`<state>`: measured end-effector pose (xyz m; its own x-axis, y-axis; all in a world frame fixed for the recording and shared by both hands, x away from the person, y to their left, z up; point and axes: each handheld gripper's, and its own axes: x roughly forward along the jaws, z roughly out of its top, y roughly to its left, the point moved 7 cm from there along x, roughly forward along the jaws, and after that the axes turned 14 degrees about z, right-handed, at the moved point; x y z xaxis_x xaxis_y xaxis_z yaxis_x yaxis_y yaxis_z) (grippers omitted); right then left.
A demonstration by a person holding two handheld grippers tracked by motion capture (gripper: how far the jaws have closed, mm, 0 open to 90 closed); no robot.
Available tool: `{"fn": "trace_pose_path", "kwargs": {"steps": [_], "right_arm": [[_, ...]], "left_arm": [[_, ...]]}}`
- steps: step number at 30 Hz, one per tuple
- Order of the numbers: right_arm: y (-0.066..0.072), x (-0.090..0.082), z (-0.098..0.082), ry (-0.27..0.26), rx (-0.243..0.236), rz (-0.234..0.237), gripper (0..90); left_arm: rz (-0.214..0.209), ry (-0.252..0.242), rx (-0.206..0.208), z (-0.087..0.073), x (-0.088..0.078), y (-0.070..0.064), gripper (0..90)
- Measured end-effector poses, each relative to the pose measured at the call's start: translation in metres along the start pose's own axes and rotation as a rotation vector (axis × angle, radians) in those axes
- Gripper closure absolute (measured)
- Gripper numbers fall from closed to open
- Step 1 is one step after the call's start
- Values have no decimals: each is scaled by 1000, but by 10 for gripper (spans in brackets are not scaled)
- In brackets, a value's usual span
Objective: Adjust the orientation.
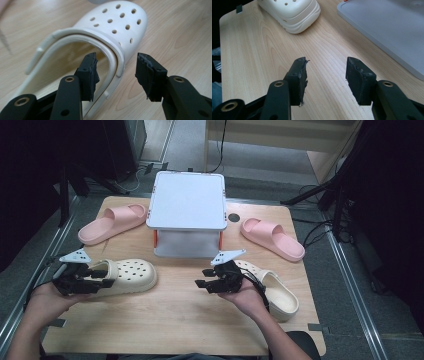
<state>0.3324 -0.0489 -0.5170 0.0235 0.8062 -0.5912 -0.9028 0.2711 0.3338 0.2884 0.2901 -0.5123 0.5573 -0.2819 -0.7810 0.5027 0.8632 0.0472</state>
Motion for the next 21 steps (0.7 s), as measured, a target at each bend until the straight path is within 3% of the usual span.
{"fn": "trace_pose_path", "kwargs": {"steps": [2, 5, 8, 15, 19, 21], "right_arm": [[0, 0, 0, 3, -2, -1, 520], [0, 1, -1, 6, -4, -2, 520], [0, 2, -1, 14, -11, -5, 519], [0, 3, -1, 18, -11, -8, 519], [0, 4, -2, 27, -14, -11, 518], [0, 4, -3, 29, -14, -15, 517]], "left_arm": [[-26, 14, 3, -3, 9, -2, 513], [-26, 21, 21, -5, 15, -4, 530], [-12, 32, 59, -7, 22, -6, 603], [-59, 9, 37, -6, 21, -1, 733], [-49, -10, 37, 1, 18, 0, 766], [-45, -8, 13, 4, 17, 1, 766]]}}
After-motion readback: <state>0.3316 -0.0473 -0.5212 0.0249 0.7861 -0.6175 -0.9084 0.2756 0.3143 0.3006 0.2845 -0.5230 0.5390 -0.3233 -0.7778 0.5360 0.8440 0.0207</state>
